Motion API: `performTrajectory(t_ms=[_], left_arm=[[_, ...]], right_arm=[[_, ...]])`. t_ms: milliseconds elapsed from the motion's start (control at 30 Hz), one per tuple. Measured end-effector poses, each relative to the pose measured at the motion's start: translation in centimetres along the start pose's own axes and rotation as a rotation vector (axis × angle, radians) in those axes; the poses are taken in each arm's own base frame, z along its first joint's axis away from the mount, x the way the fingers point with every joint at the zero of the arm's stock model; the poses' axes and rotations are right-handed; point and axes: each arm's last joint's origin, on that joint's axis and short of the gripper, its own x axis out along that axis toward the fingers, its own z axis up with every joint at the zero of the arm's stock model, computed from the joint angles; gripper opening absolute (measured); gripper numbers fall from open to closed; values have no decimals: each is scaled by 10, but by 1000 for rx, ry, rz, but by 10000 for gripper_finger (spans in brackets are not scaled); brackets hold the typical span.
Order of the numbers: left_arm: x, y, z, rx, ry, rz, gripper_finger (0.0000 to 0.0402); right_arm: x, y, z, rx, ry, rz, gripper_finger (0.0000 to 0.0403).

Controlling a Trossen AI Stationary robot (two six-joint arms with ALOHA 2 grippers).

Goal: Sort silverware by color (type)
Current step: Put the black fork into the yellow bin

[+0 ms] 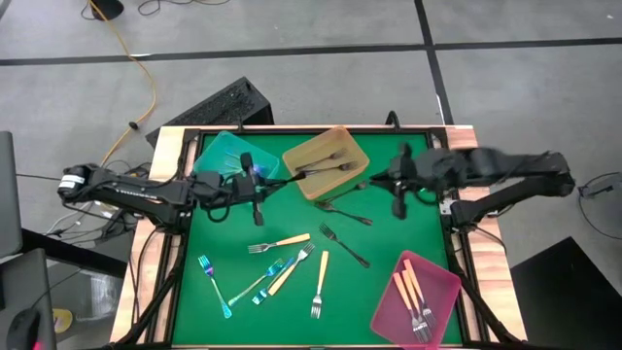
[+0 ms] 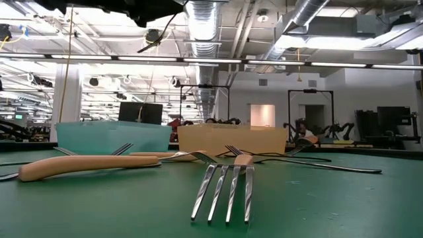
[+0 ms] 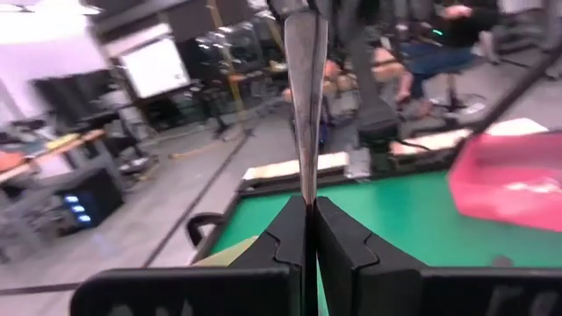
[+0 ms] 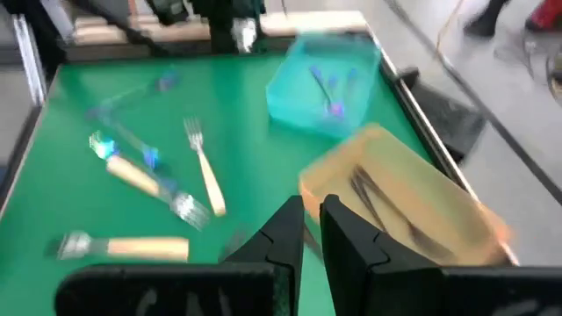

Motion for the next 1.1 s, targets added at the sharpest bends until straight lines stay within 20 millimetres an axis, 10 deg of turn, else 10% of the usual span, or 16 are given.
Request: performTrajectory(t_ms=[367, 567, 1100], left_arm=[[19, -20, -19, 0, -6, 132, 0], [36, -29, -35, 52, 31, 235, 0], [53, -45, -61, 182, 116, 340, 0]], right_arm=[[120, 15, -77, 41, -298, -22, 66], [166, 18, -80, 8, -453, -56, 67], [201, -3, -62, 91, -516, -61, 67]])
